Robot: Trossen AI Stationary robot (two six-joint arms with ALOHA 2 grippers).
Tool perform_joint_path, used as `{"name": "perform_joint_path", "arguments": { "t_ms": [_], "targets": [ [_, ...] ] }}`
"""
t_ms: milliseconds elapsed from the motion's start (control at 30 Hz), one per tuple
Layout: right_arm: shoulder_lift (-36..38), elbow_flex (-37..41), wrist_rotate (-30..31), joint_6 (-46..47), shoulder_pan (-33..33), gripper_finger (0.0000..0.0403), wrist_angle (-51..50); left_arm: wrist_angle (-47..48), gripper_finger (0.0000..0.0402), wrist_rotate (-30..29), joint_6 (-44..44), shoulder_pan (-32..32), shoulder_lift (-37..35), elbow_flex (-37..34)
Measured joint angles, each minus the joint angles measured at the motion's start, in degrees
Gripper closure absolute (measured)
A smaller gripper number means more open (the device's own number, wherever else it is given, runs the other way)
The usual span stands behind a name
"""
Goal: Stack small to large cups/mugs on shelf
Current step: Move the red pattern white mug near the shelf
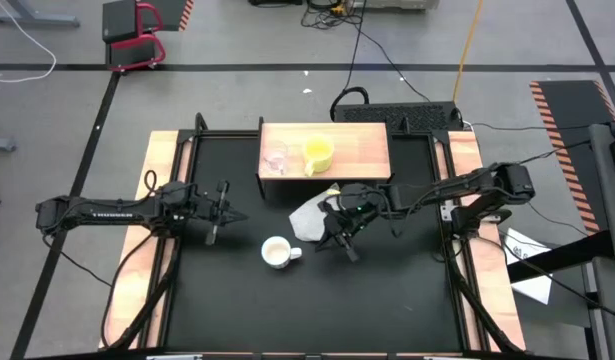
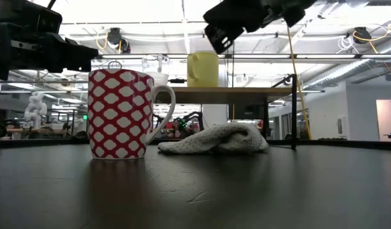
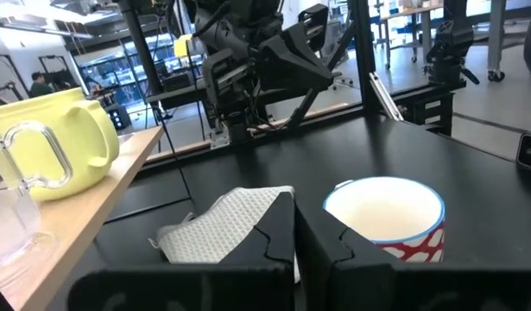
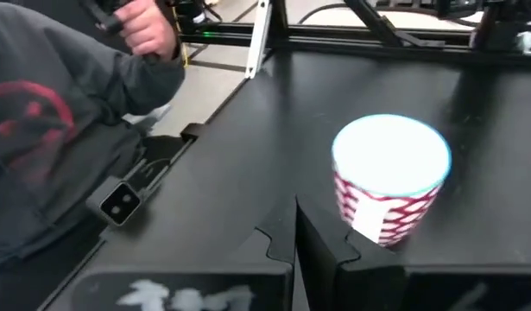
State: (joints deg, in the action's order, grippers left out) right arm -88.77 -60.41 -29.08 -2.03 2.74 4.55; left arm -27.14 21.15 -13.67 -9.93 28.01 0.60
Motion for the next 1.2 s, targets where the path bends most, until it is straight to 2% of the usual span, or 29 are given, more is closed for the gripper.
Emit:
{"name": "perform_joint_path", "arguments": {
  "t_ms": [300, 700, 900, 1200],
  "targets": [
    [-8.4, -9.8, -1.2, -0.8, -1.3, 0.0403, -5.3, -0.1, 0.0377, 0.0, 0.8, 0.0, 0.0, 0.0],
    [-17.8, -25.5, -1.3, -4.9, -1.2, 0.0403, -17.5, 0.0, 0.0398, -0.1, 2.2, 0.0, 0.0, 0.0],
    [-20.9, -32.2, -2.2, -6.2, -1.1, 0.0403, -24.8, 0.0, 0.0378, -0.2, 2.0, 0.0, 0.1, 0.0],
    [-24.9, -36.0, -2.7, -7.6, -0.7, 0.0403, -27.8, 0.0, 0.0387, -0.2, 2.2, 0.0, 0.1, 0.0]
  ]
}}
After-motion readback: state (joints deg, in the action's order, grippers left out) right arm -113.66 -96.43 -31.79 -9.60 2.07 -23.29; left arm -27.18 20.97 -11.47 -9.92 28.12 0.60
